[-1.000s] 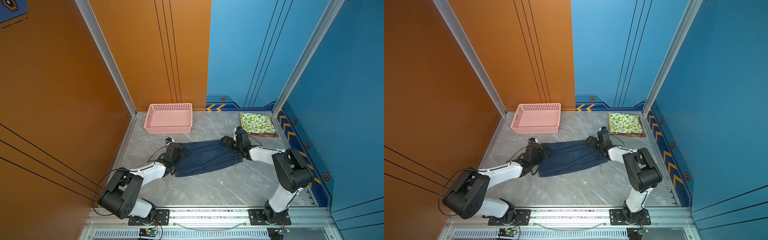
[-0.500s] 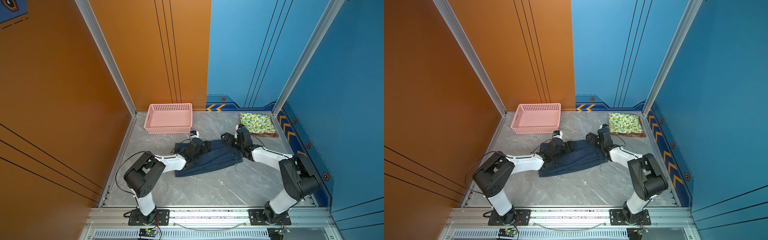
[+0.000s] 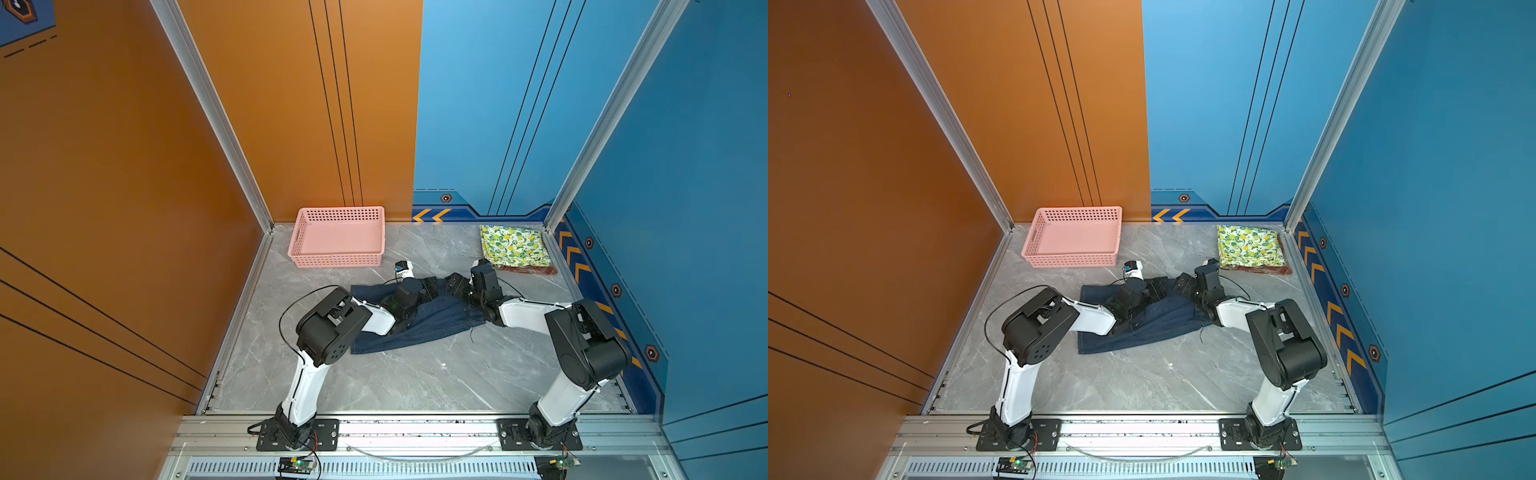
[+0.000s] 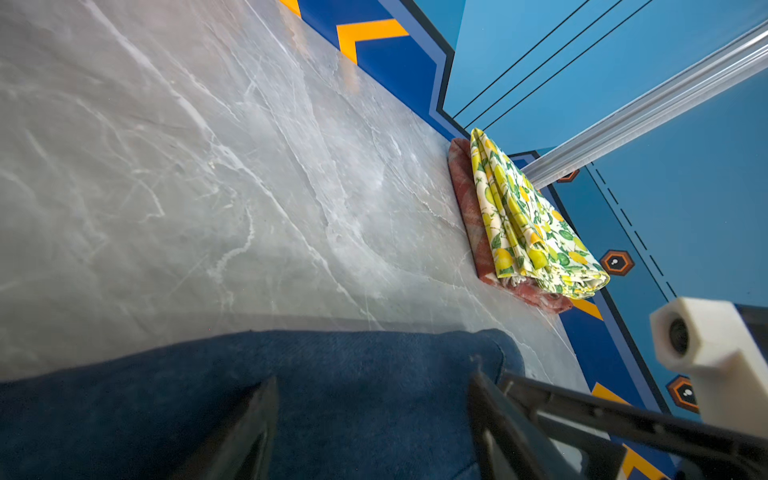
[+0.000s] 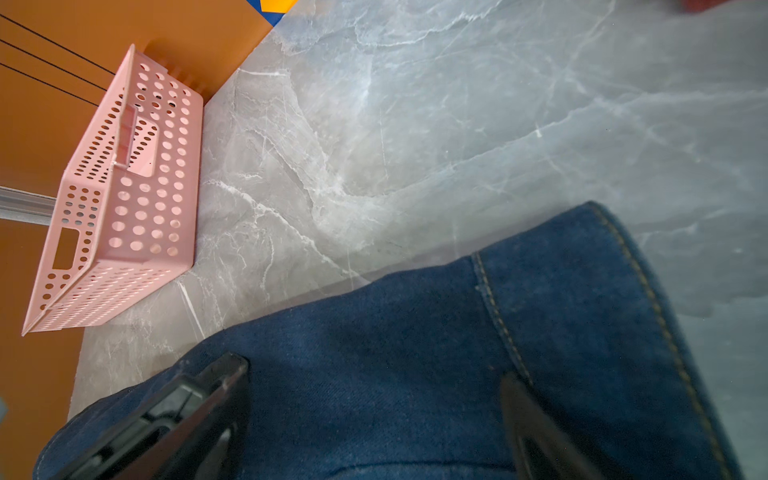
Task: Fold and stack the skirts
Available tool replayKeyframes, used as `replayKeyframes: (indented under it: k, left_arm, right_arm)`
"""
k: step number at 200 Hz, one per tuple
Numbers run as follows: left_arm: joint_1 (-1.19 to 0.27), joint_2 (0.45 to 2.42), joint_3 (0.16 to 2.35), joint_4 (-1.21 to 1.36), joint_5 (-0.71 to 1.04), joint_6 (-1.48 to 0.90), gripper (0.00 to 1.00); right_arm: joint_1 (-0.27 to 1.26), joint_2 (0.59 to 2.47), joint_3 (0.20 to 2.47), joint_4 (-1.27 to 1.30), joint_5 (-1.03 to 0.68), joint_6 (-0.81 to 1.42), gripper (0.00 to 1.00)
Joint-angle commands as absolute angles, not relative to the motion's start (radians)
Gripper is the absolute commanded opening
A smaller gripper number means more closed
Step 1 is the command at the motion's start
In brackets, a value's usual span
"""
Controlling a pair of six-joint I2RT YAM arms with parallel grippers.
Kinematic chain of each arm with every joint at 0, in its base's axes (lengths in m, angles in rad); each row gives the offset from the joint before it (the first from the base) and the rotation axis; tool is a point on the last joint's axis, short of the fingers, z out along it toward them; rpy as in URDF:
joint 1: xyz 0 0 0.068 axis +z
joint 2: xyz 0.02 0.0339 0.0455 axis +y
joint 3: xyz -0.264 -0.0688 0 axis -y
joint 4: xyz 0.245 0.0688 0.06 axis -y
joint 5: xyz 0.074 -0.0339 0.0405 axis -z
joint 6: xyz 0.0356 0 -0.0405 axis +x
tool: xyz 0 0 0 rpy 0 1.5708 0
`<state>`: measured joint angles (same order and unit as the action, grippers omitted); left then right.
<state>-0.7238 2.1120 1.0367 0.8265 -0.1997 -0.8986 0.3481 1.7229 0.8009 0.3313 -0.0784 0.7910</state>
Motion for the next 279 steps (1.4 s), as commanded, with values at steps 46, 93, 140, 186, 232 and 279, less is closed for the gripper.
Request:
replayKeyframes:
  k: [46,93,140,186,232,279]
  left_arm:
    - [-0.593,2.107,0.86,0.999,-0.243,-0.985,0.73]
    - [-0.508,2.068,0.713,1.116,-0.236,-1.037,0.74]
    - [-0.407,2.041,0.577,1.247,-0.217,-1.088,0.74]
    - [-0.349,1.972,0.497,1.259,-0.188,-1.082,0.74]
    - [-0.281,1.942,0.423,1.251,-0.158,-1.097,0.74]
    - [-0.201,1.912,0.381,1.211,-0.089,-1.11,0.74]
  right_arm:
    - [0.31,1.732,0.788,0.228,-0.059,0.789,0.93]
    - [0.31,1.733,0.802,0.181,-0.067,0.761,0.93]
    - [0.308,1.738,0.809,0.152,-0.056,0.737,0.94]
    - [0.302,1.742,0.819,0.122,-0.041,0.722,0.94]
    - [0.296,1.733,0.825,0.104,-0.034,0.709,0.94]
    - [0.296,1.715,0.838,0.085,-0.031,0.698,0.94]
